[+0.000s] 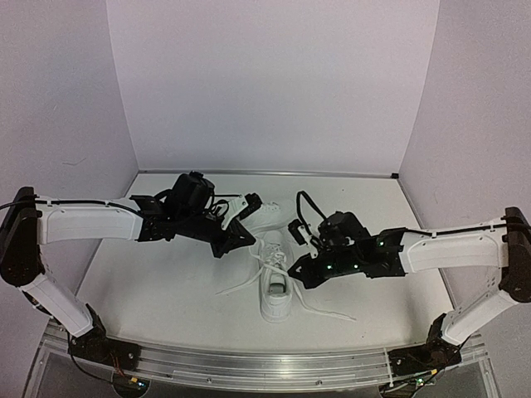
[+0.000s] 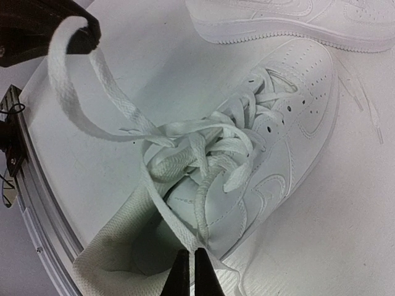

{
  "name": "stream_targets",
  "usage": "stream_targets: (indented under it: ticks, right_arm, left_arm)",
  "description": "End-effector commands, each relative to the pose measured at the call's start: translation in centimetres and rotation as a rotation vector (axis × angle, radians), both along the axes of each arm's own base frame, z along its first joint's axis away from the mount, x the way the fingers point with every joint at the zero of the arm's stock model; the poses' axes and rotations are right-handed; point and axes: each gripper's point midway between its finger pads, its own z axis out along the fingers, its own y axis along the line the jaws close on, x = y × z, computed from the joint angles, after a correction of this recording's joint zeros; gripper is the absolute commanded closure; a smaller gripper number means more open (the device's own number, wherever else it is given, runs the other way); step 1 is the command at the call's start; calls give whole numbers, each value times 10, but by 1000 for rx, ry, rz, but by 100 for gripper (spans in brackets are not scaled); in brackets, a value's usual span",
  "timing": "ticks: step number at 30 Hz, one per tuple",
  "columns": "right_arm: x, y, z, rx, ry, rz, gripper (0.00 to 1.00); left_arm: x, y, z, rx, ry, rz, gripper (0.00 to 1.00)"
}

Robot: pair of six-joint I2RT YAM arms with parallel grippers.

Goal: Tie the shoes

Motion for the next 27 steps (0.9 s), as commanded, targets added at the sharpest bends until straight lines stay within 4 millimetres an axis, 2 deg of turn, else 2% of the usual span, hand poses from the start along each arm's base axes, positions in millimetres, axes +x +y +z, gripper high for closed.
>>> stream_targets:
  ticks: [1,4,7,9,13,18,27]
  right_arm:
    - [8,6,18,32,-32,-8,100]
    - [7,7,13,24,-21,1,98]
    - [7,9,10,18,-15,12,83]
    - [7,11,7,13,-11,18,80]
    - [8,13,-1,-4,-4,22,83]
    - [9,13,-1,-6,-5,20,93]
    - [6,9,29,60,-30,5,99]
  left_arm:
    - [9,-4,23,-33,-50,7,100]
    - [9,-4,24,-34,-51,7,100]
    - [8,-3,24,-33,-51,6,100]
    - [8,-4,24,-33,-51,5,100]
    - [8,-5,24,-36,-50,2,100]
    - [8,-5,25,-36,-51,3,100]
    - [8,-3,22,-29,-50,9,100]
